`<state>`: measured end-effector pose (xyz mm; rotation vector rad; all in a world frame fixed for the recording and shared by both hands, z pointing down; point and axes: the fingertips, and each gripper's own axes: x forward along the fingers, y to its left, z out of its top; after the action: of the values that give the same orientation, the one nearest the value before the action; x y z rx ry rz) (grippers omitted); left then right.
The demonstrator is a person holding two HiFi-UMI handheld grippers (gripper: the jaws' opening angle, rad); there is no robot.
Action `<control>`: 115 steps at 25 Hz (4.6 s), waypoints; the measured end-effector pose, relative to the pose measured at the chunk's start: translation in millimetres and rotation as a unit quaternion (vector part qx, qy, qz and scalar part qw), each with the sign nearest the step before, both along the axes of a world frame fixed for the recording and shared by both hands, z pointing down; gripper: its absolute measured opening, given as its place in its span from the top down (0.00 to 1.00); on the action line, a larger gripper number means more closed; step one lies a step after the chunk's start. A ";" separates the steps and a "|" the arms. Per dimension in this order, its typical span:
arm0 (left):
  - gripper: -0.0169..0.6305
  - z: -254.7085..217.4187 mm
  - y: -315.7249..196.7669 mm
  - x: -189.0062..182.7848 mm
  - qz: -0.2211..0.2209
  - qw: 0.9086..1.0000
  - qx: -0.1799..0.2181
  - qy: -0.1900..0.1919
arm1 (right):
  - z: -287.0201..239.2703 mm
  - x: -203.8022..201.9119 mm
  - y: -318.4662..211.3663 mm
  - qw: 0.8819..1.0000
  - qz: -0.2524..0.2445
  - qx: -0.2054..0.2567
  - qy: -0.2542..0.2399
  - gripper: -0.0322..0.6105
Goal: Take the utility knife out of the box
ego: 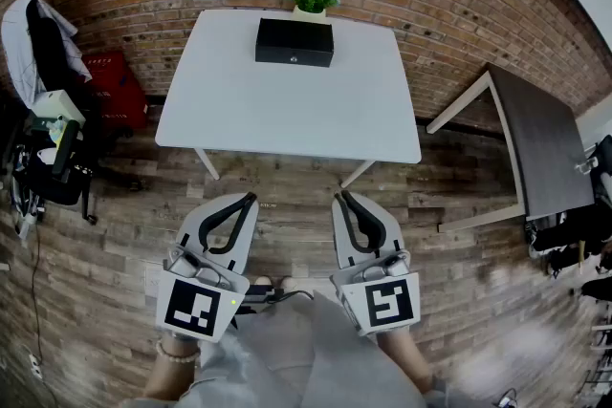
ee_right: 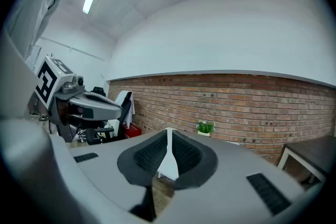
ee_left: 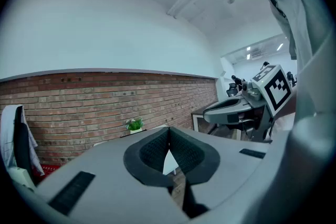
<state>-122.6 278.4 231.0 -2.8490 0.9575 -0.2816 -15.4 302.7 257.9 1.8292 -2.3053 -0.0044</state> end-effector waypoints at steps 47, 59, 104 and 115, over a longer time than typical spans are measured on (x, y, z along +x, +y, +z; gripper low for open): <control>0.95 -2.9 -20.0 -55.2 0.026 0.999 0.019 0.019 | -7.1 -49.4 -9.7 0.999 0.050 0.012 0.012 0.87; 0.95 -0.8 -86.5 -21.2 0.006 0.999 0.025 0.023 | -14.5 -17.3 -85.5 0.999 0.029 0.045 0.005 0.87; 0.95 35.1 -363.1 122.9 -0.074 0.996 -0.044 0.001 | 37.5 98.4 -390.1 0.995 -0.097 -0.030 -0.021 0.87; 0.95 66.3 -396.4 111.6 -0.059 0.996 -0.048 -0.047 | 96.4 92.9 -432.9 0.991 -0.096 -0.089 -0.006 0.87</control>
<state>-11.0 -118.0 297.3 -2.8385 1.1250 -0.4826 77.5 -130.3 354.3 1.5243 -2.3949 0.1783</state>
